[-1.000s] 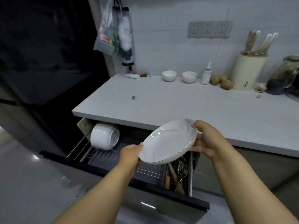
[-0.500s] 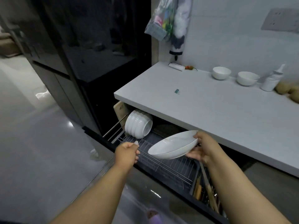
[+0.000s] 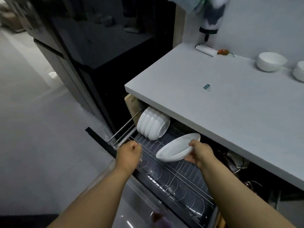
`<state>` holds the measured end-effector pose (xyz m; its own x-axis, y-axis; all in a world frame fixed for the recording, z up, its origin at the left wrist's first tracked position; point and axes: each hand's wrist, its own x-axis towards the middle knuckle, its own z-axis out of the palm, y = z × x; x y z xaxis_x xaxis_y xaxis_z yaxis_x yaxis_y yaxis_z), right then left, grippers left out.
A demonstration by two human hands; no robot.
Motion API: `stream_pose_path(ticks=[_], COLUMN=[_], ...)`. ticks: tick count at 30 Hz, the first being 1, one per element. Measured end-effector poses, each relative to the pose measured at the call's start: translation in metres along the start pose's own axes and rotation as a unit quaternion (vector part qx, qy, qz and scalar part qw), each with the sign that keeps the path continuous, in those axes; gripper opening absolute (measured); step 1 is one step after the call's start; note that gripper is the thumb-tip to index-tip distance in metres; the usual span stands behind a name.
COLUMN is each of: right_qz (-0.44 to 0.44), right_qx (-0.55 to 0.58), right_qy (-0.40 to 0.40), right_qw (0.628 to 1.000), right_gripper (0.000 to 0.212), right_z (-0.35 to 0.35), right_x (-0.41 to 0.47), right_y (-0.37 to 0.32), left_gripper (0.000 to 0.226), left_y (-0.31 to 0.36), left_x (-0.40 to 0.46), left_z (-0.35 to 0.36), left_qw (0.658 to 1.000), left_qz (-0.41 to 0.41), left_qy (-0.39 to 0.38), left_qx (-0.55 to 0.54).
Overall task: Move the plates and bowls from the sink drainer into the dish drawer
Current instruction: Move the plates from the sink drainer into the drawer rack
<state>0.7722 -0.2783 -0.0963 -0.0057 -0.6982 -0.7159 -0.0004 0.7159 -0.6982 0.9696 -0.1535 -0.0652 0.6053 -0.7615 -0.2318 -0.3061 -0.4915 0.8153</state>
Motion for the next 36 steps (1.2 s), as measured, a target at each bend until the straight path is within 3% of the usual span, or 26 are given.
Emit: stream_pose_path(ticks=[5,9,13,18,28,36], right_qz=[-0.016,-0.019,-0.033,-0.045,-0.057,-0.047], right_qx=[0.002,0.000,-0.039,-0.123,-0.228,-0.314], right_qy=[0.019,0.026,0.051,0.069,0.053,0.024], right_qw=[1.000,0.999,0.997,0.989,0.971,0.948], right_gripper=[0.027,0.035,0.041,0.016,0.016,0.041], right_z=[0.029,0.047,0.063,0.080,0.115,0.137], right_x=[0.042,0.066,0.083,0.102,0.135,0.152], right_y=[0.000,-0.001,-0.006,-0.009,-0.014,-0.023], left_gripper=[0.024,0.015,0.030,0.021,0.014,0.020], left_y=[-0.021,-0.030,-0.039,-0.047,-0.052,-0.060], left_x=[0.035,0.052,0.063,0.067,0.069,0.072], left_z=[0.005,0.011,0.018,0.025,0.027,0.031], left_qw=[0.987,0.974,0.965,0.938,0.938,0.936], left_qz=[0.057,0.054,0.048,0.087,0.092,0.090], left_qy=[-0.042,-0.065,-0.068,-0.061,-0.066,-0.059], left_qx=[0.141,0.209,0.247,0.330,0.326,0.335])
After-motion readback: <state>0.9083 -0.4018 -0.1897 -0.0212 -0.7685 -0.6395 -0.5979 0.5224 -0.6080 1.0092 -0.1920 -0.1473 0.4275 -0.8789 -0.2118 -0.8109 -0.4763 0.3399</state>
